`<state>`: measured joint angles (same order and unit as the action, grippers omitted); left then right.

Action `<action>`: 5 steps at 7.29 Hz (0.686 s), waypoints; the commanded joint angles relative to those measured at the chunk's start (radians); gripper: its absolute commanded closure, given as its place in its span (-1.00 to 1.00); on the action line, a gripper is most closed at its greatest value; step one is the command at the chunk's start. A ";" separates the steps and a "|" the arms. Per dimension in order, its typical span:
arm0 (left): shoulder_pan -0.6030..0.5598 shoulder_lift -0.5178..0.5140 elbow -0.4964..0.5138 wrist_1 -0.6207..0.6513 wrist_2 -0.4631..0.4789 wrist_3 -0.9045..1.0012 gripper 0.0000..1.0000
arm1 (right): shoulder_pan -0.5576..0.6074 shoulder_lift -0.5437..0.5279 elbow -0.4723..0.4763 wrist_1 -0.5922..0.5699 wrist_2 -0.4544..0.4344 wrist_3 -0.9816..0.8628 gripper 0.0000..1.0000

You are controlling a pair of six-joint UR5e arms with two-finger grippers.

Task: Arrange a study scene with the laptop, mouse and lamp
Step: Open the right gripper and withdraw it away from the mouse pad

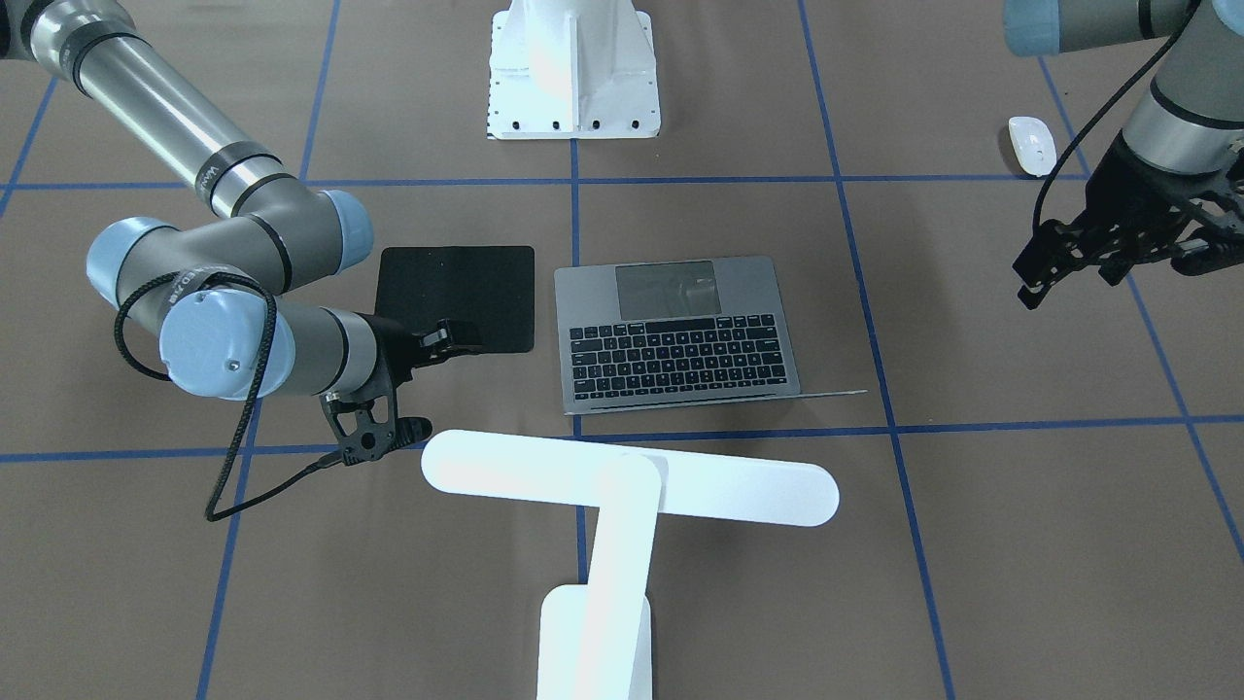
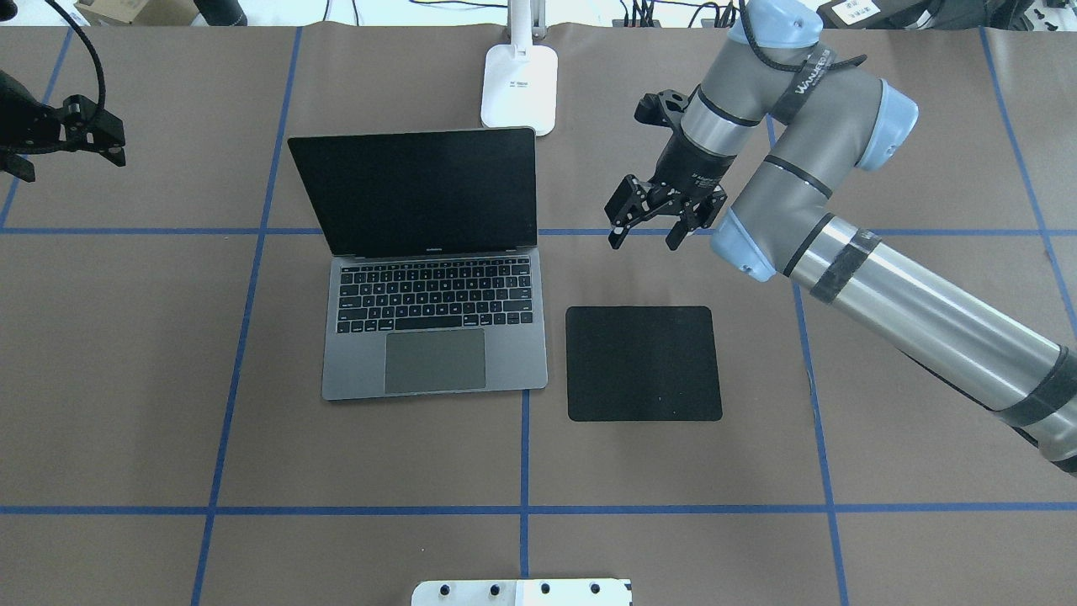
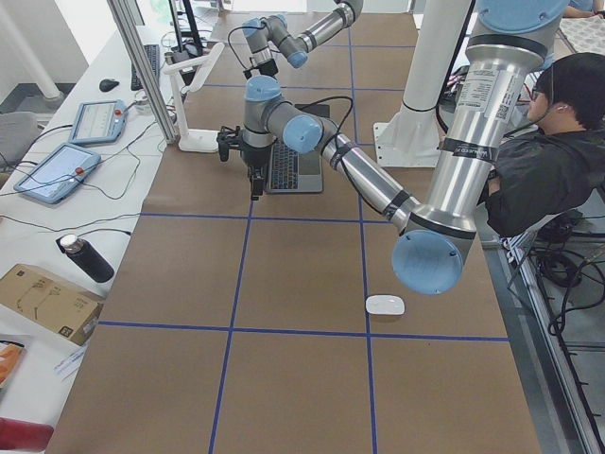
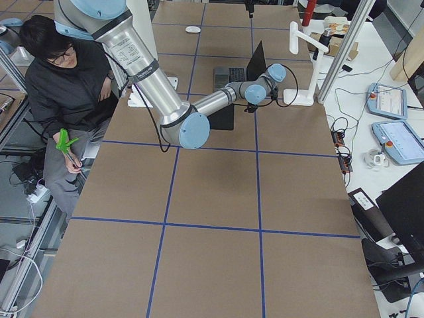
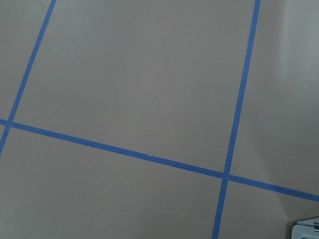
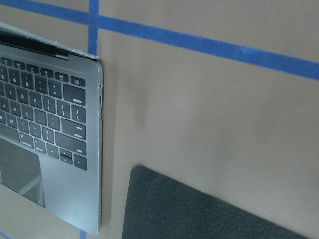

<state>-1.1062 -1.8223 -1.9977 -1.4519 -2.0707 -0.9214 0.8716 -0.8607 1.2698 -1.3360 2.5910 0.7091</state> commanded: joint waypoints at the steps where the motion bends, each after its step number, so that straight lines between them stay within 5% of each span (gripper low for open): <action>1: -0.010 0.023 0.005 0.004 -0.003 0.146 -1.00 | 0.113 -0.041 0.020 -0.009 -0.046 0.001 -0.98; 5: -0.087 0.203 0.008 -0.008 -0.012 0.419 -1.00 | 0.279 -0.198 0.094 -0.015 -0.142 -0.046 -0.98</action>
<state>-1.1633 -1.6842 -1.9922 -1.4573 -2.0803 -0.5910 1.1113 -1.0201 1.3548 -1.3508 2.4854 0.6933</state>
